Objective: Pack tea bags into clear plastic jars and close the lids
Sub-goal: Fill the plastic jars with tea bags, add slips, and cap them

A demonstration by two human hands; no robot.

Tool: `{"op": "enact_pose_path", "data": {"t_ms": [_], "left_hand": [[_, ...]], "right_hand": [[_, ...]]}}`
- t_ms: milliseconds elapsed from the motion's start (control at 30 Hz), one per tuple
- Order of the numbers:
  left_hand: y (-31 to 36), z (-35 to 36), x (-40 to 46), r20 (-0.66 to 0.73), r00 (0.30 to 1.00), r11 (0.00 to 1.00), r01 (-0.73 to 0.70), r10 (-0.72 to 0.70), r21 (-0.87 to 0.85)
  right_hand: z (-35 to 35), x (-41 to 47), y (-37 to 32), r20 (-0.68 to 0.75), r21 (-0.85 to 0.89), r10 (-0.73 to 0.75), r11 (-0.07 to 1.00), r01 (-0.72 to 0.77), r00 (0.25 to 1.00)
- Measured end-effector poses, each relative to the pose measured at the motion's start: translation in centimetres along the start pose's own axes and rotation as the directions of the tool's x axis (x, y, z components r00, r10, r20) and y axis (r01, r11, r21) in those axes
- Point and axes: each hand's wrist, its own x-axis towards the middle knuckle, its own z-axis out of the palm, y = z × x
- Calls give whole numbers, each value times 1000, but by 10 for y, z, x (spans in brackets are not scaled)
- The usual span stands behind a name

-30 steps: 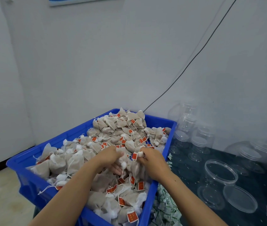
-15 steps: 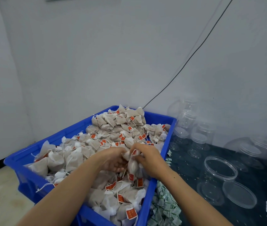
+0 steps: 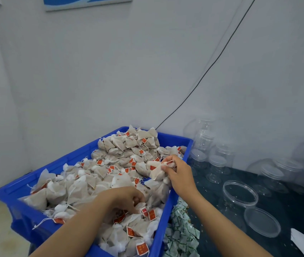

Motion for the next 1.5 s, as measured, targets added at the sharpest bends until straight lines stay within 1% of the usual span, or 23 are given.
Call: {"op": "enact_pose_path", "data": {"t_ms": [100, 167, 233, 300, 333, 367, 433, 500, 533, 567, 600, 667, 700, 767, 867, 967, 1033, 1100, 1167, 1267, 1367, 1433, 1500], "left_hand": [[2, 3, 4, -85, 996, 997, -9, 15, 74], [0, 1, 3, -102, 995, 999, -6, 10, 46], [-3, -3, 0, -127, 992, 998, -16, 9, -54], [-3, -8, -3, -189, 982, 973, -26, -18, -228], [-2, -10, -5, -215, 976, 941, -32, -44, -337], [-1, -11, -6, -225, 972, 888, -41, -72, -459], [5, -15, -7, -206, 973, 732, -66, -103, -678], [16, -22, -8, -209, 970, 594, -95, -125, -799], [25, -25, -7, -226, 964, 554, -112, -142, -825], [34, -28, -4, -254, 955, 545, -132, -155, -828], [46, -29, 0, -289, 944, 575, -148, -161, -805], [75, -30, 6, -348, 928, 686, -169, -130, -708], [91, -30, 10, -374, 921, 718, -186, -111, -671], [126, -30, 23, -406, 911, 724, -230, -76, -650], [179, -27, 45, -407, 913, 746, -252, -28, -616], [220, -17, 66, -400, 916, 739, -272, 3, -617], [236, -8, 79, -423, 906, 791, -248, -15, -559], [243, 4, 90, -463, 885, 861, -191, -57, -472], [247, 14, 96, -493, 865, 898, -143, -90, -415], [252, 24, 112, -451, 882, 944, -20, -138, -329], [258, 25, 119, -374, 922, 988, 50, -102, -148], [257, 22, 119, -311, 948, 997, 62, -71, -39], [253, 18, 116, -268, 963, 1000, 24, -28, -17]], "right_hand": [[-12, 1, -9, -15, 28, -43, 999, 43, 999], [-23, 3, -19, -43, 65, -51, 996, 54, 998], [-38, 6, -28, -71, 93, -51, 994, 58, 996], [-57, 9, -36, -90, 96, -57, 993, 65, 994], [-67, 10, -38, -103, 87, -58, 994, 67, 993], [-78, 11, -40, -118, 72, -59, 995, 68, 991], [-101, 12, -40, -144, 34, -60, 997, 65, 988], [-124, 12, -36, -173, 17, -54, 998, 57, 984], [-136, 11, -32, -189, 17, -45, 999, 49, 981], [-147, 10, -28, -205, 18, -36, 999, 41, 978], [-158, 8, -23, -218, 17, -27, 999, 32, 976], [-177, 5, -11, -240, 30, 4, 1000, 4, 971], [-185, 2, -5, -252, 49, 25, 999, -13, 967], [-201, -3, 8, -291, 89, 65, 995, -41, 954], [-223, -11, 24, -360, 119, 102, 991, -63, 927], [-242, -20, 36, -373, 112, 101, 992, -63, 923], [-253, -26, 42, -357, 83, 89, 995, -63, 930], [-263, -33, 45, -322, 65, 97, 995, -80, 942], [-271, -38, 46, -273, 54, 104, 994, -93, 956], [-274, -44, 50, -205, 29, 111, 994, -108, 972], [-267, -48, 55, -174, 56, 128, 991, -120, 976], [-262, -50, 58, -142, 59, 121, 992, -114, 982], [-260, -52, 60, -118, 68, 107, 993, -100, 987]]}}
